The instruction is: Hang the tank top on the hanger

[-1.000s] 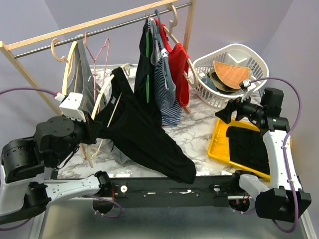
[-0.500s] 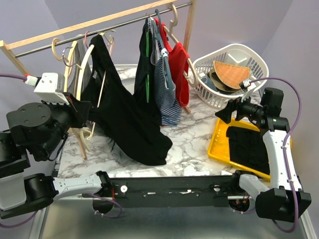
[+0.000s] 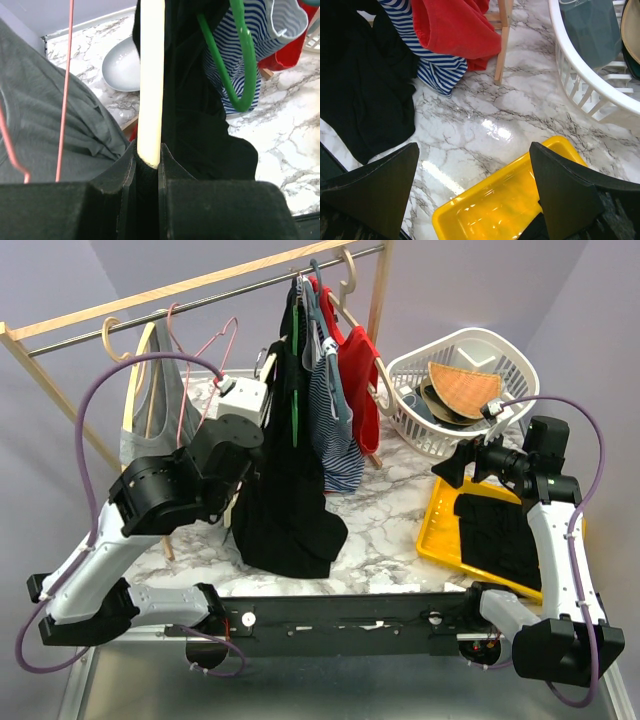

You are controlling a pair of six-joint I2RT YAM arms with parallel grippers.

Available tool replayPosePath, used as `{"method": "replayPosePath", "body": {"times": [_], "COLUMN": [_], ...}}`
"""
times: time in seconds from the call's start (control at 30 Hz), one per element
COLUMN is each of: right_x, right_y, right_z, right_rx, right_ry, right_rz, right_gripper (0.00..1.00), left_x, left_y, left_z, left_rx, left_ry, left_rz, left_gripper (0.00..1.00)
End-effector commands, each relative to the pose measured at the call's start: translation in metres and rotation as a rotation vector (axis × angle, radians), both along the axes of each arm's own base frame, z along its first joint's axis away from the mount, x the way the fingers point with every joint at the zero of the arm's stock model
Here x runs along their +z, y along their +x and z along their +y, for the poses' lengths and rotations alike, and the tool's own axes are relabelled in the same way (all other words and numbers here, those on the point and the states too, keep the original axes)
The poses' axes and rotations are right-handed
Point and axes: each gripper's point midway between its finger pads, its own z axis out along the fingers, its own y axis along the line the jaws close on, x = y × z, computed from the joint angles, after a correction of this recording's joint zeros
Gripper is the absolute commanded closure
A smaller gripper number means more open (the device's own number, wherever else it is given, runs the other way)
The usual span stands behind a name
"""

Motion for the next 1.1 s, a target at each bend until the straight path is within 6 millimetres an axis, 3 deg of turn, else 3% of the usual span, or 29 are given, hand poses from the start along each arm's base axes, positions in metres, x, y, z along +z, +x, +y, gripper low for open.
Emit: {"method": "replayPosePath", "body": {"times": [0.0, 0.63, 0.77, 1.07], "right_x": [0.005, 0.01, 0.012, 0.012], "right_y": [-0.001, -0.008, -0.009, -0.011], "right_z": [-0.002, 0.004, 0.005, 0.007], "right_rx": [-0.014, 0.014, 0.021, 0.03], "right_ry": [0.0, 0.022, 0.025, 0.031], "right_rz": [-0.021, -0.028, -0.033, -0.033], "right_gripper": [0.0, 0.0, 0.0, 0.0], "left_x": [0.035, 0.082, 0.081, 0.061], "left_y": [0.024, 0.106, 0.12, 0.148], "left_z": [-0.004, -0.03, -0.032, -0.018], "left_rx": [0.043, 0.041, 0.052, 0.132], "left_ry": [-0.088, -0.232, -0.239, -0.245], "left_rz": [-0.12, -0.195, -0.191, -0.172], "left_gripper": [1.0, 1.0, 1.0, 1.0]}}
